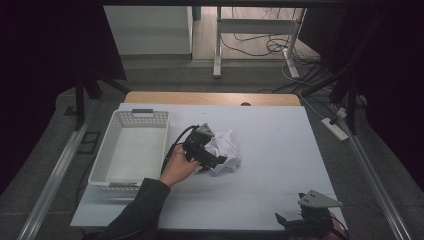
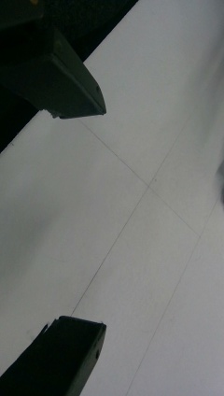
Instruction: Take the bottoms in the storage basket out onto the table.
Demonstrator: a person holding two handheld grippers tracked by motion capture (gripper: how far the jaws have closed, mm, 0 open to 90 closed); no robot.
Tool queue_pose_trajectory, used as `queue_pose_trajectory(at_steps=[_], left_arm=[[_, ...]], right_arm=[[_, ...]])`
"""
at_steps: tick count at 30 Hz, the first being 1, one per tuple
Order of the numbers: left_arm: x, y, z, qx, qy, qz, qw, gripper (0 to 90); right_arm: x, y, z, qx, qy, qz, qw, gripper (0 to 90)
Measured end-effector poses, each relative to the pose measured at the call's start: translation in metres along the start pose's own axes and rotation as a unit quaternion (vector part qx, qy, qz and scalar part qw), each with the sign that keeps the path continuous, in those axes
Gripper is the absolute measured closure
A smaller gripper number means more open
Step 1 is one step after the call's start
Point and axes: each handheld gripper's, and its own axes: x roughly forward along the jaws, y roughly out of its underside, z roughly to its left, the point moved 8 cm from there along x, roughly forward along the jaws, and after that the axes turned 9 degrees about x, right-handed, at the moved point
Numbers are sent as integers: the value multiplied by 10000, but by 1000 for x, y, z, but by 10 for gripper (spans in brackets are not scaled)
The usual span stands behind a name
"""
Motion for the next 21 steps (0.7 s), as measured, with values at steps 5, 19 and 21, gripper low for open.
queue_pose_trajectory(at_steps=[5, 19, 21], left_arm=[[-7, 2, 1, -60, -33, -38, 10000, 0], [-15, 13, 4, -206, 3, -33, 9998, 0], [-16, 14, 3, -243, 23, -69, 9997, 0]], right_arm=[[-1, 0, 0, -15, 7, -14, 10000, 0], [-1, 0, 1, -30, -14, -47, 10000, 0], [-1, 0, 1, -33, -23, -54, 10000, 0]])
